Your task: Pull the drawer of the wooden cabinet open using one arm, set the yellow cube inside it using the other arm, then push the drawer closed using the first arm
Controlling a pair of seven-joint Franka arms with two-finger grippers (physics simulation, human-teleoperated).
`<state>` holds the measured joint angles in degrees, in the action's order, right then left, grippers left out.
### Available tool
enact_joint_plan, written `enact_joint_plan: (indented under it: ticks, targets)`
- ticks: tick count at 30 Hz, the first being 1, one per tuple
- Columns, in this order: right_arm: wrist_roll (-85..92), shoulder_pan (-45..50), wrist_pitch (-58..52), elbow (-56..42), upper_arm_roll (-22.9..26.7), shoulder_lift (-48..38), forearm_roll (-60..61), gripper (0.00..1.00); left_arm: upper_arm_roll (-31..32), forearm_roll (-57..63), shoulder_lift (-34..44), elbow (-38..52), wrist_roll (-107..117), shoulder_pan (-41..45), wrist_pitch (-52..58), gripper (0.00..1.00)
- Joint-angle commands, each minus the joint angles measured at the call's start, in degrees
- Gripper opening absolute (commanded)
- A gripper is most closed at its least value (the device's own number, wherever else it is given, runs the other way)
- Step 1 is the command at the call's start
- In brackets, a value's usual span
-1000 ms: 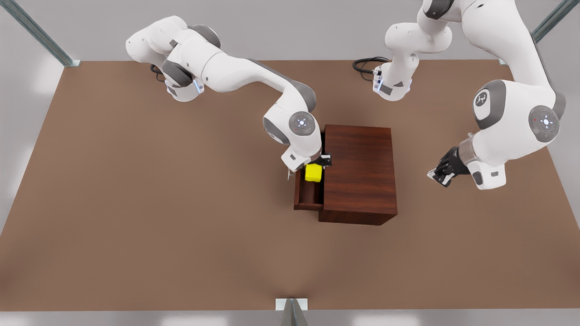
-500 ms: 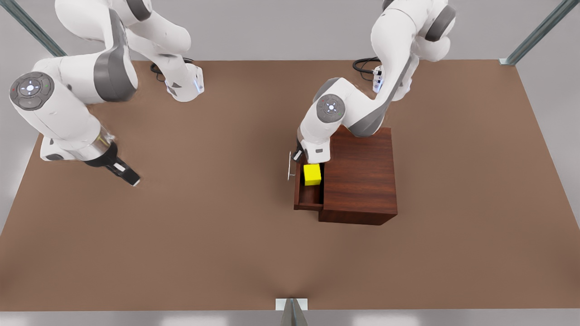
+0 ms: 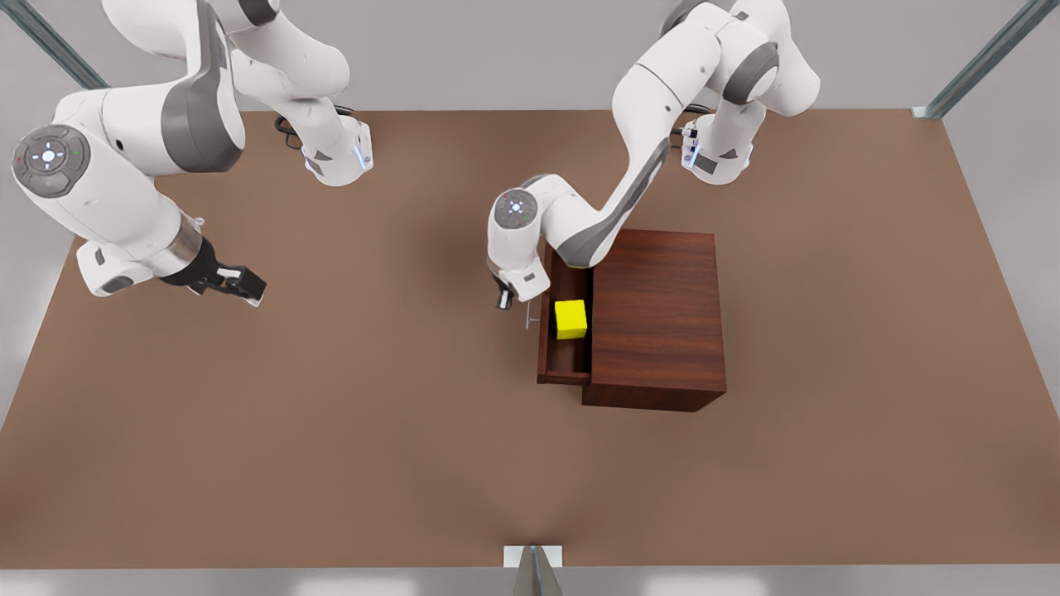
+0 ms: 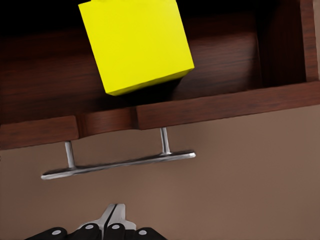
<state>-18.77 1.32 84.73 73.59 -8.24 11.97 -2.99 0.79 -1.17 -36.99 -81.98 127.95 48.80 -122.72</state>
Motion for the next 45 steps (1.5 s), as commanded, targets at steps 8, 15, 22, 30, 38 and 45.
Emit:
enact_joint_plan:
  ticks: [8,15,22,30,38,45]
  targets:
    - [12.97,-0.53,1.14,0.15,-2.48,0.42,-0.26,1.0,0.0,-1.64,0.51,-0.72,0.54,-1.95,10.05,0.21]
    - [13.14,-0.62,1.49,0.15,-2.48,0.69,-0.35,1.0,0.0,-2.52,1.48,-0.72,-8.33,-4.76,15.5,0.21]
    - [17.19,-3.34,1.76,-0.03,-1.69,1.04,-0.26,1.0,0.0,-2.44,1.57,-1.16,-13.87,-6.61,19.28,0.21]
    - [17.19,-4.66,4.3,5.68,-2.48,-2.3,-0.35,1.0,-0.17,-2.35,2.01,-1.07,-17.65,-8.28,22.18,0.21]
    - [17.28,-4.84,4.22,5.68,-2.48,-2.13,-0.26,1.0,-0.09,-2.44,2.01,-0.55,-18.0,-8.72,22.62,0.21]
    - [17.36,-4.84,4.13,5.77,-2.39,-2.04,-0.26,1.0,0.62,-9.38,5.52,7.72,-22.38,-13.55,21.29,0.47]
